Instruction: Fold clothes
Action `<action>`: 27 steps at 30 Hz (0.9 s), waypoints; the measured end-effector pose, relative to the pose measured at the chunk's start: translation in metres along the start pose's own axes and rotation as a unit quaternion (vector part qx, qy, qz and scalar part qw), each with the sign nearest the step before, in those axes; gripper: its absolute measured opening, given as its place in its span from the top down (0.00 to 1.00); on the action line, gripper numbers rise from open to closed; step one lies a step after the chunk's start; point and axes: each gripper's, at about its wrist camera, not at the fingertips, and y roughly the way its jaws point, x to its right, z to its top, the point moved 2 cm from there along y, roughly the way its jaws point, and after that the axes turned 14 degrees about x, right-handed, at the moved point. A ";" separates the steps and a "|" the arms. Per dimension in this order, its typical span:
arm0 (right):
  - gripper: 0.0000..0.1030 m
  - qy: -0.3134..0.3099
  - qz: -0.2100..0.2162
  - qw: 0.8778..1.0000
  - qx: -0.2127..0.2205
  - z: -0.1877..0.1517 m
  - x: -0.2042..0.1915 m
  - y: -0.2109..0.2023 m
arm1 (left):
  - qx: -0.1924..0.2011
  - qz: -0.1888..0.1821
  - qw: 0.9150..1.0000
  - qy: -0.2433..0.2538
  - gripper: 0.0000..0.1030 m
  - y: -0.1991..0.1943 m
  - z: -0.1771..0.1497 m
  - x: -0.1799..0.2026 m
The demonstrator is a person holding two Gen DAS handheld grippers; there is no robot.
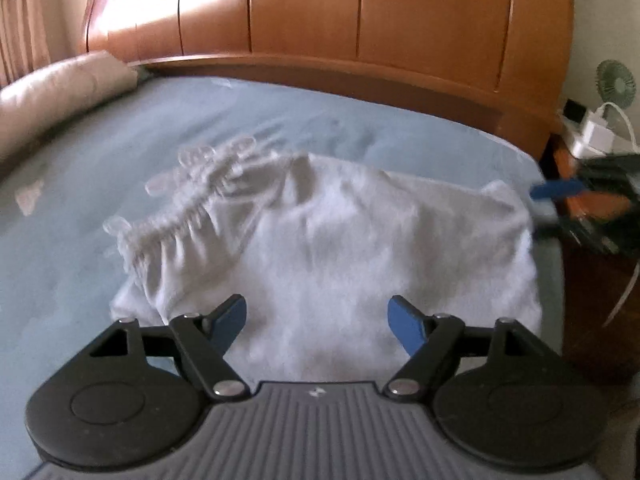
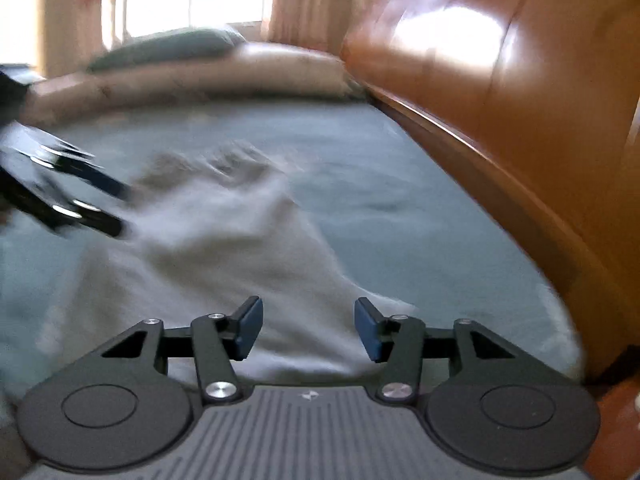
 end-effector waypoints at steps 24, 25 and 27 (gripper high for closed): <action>0.34 0.057 -0.002 0.998 -0.004 -0.036 -0.058 0.002 | -0.016 0.017 0.990 -0.139 0.24 0.051 -0.003 -0.084; 0.34 0.060 -0.004 0.998 -0.006 -0.038 -0.055 0.002 | -0.015 0.012 0.992 -0.128 0.24 0.049 -0.010 -0.082; 0.34 0.062 -0.014 0.998 -0.011 -0.041 -0.047 0.000 | -0.017 0.014 0.995 -0.095 0.24 0.042 -0.013 -0.073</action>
